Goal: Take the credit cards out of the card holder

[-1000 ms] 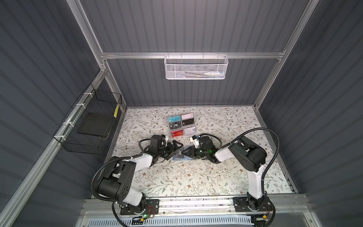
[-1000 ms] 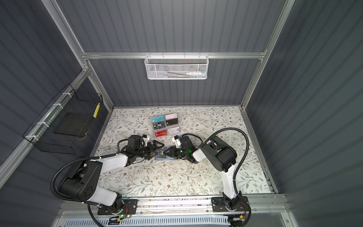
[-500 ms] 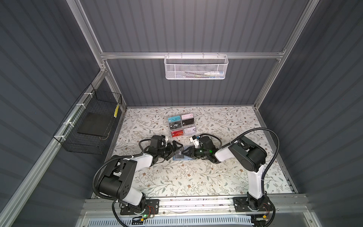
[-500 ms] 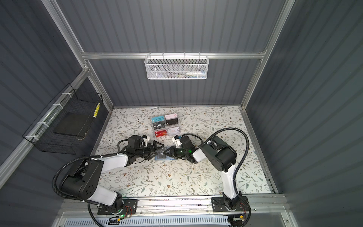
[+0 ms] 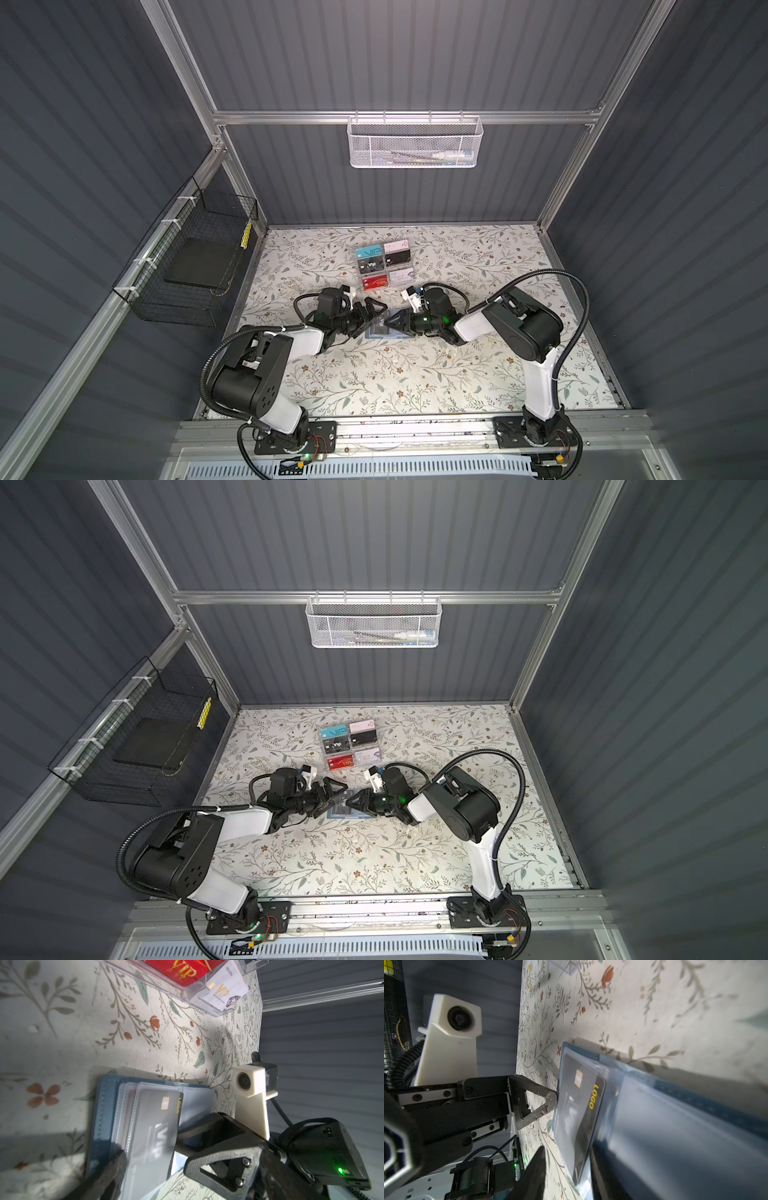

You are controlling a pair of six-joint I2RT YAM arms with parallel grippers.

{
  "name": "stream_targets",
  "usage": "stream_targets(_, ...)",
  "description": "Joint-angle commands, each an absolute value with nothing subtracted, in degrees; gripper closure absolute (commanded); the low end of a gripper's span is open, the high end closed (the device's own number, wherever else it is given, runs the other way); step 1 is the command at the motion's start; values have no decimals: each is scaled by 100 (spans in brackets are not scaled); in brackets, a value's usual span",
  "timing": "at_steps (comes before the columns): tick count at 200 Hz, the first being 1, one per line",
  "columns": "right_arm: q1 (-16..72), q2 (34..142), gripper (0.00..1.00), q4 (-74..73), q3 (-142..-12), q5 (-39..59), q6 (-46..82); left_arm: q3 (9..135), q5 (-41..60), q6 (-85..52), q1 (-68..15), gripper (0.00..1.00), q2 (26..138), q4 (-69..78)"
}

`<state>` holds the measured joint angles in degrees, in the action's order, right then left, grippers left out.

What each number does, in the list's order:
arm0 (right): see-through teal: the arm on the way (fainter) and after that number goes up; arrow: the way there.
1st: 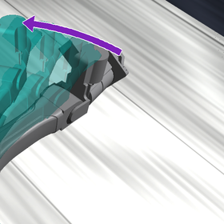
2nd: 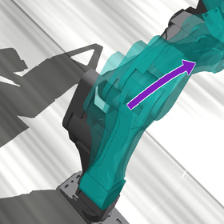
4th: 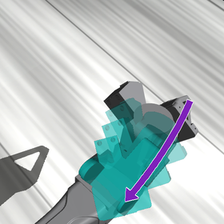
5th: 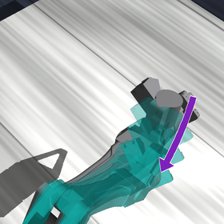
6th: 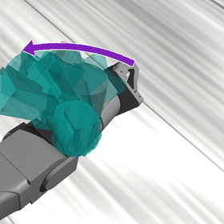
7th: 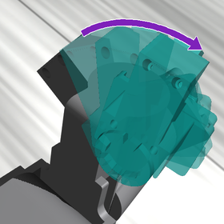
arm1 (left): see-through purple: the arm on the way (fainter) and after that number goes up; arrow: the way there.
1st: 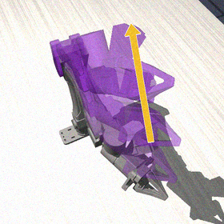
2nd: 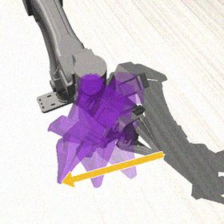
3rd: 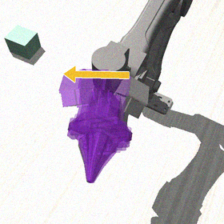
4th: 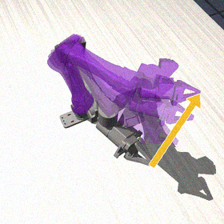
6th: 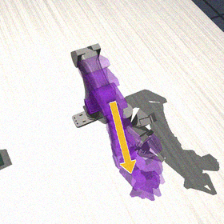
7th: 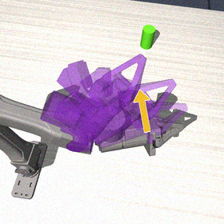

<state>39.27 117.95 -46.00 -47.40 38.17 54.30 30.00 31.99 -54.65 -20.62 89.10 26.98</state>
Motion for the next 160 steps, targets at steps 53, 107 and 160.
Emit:
stream_targets(53,3963,11908,62,-4898,-4788,3938,5520,2809,3279,-5493,-2100,0,9183,2547)
stream_targets(107,3952,11749,63,-5183,-4642,3916,5430,2771,3305,-5493,-2094,0,9212,2601)
stream_targets(160,3837,11587,63,-4972,-4644,3849,5331,2742,3300,-5473,-2096,0,9212,2593)
